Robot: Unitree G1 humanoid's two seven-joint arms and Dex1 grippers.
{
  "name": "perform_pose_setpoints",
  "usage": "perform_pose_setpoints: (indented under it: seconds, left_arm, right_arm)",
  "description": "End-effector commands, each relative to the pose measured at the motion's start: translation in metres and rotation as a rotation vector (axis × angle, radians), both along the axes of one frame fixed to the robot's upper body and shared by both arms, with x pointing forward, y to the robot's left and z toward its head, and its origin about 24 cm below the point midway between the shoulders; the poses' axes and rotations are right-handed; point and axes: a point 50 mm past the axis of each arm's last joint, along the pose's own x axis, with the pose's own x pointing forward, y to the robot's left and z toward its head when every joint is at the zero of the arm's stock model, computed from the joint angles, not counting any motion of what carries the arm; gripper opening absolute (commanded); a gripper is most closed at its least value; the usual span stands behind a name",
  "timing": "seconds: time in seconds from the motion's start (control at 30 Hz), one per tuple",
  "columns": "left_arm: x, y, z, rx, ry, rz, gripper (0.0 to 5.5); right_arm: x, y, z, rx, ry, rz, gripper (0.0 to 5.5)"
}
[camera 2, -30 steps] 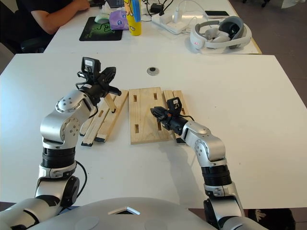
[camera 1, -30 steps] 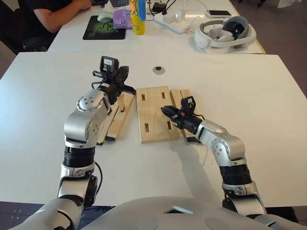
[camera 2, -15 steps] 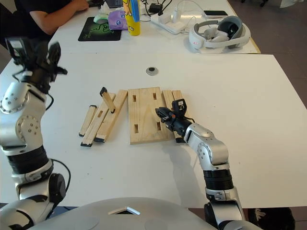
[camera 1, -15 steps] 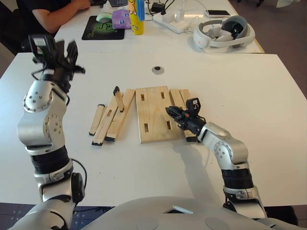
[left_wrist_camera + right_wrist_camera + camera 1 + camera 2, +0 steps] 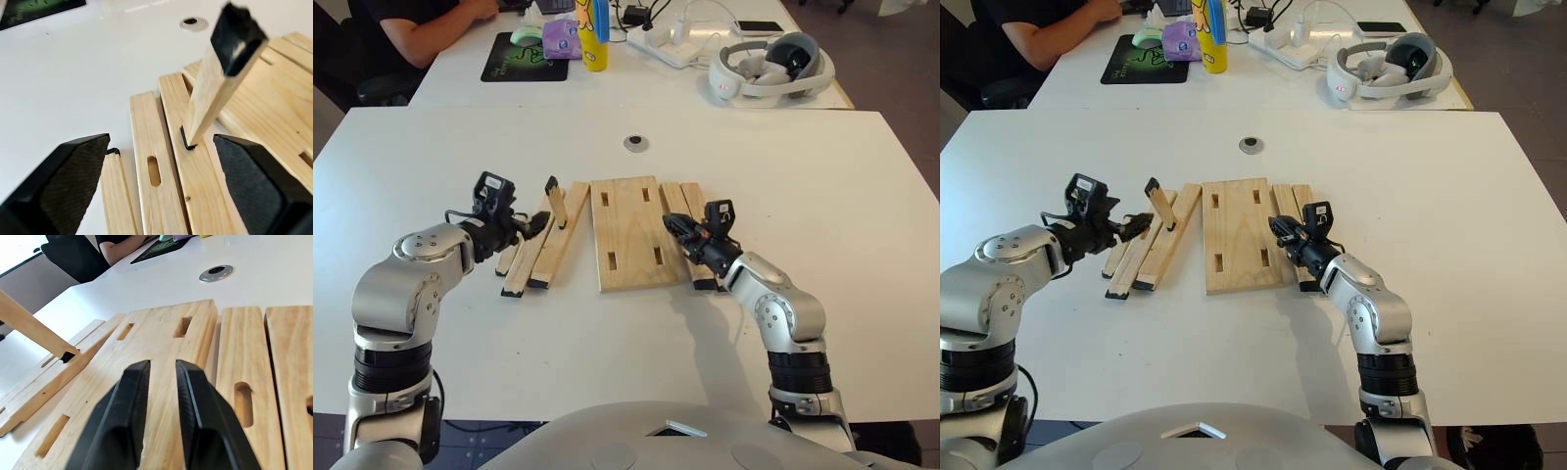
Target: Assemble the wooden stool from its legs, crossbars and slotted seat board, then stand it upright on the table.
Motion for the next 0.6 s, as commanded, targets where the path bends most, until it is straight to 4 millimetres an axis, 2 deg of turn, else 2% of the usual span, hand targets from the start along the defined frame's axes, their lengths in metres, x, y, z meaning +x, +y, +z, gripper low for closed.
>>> perform_pose_setpoints:
  seconds: [0.03,0.17,0.43,0.6]
  left_arm:
    - [-0.008,-0.009,-0.004,0.021,0.056,-0.087,4.21]
    - [-0.012,-0.015,-0.009,0.004,0.1,-0.12,4.21]
    - [-0.019,-0.028,-0.027,-0.108,0.247,-0.081,4.21]
    - [-0.018,-0.031,-0.032,-0.121,0.273,-0.053,4.21]
  right_arm:
    - [-0.002,-0.001,-0.001,-0.006,0.002,-0.015,0.95]
    - [-0.003,0.001,-0.001,-0.005,0.005,-0.011,0.95]
    - [-0.003,0.003,-0.001,-0.003,0.008,-0.009,0.95]
    - [-0.004,0.004,-0.002,-0.001,0.015,-0.005,0.95]
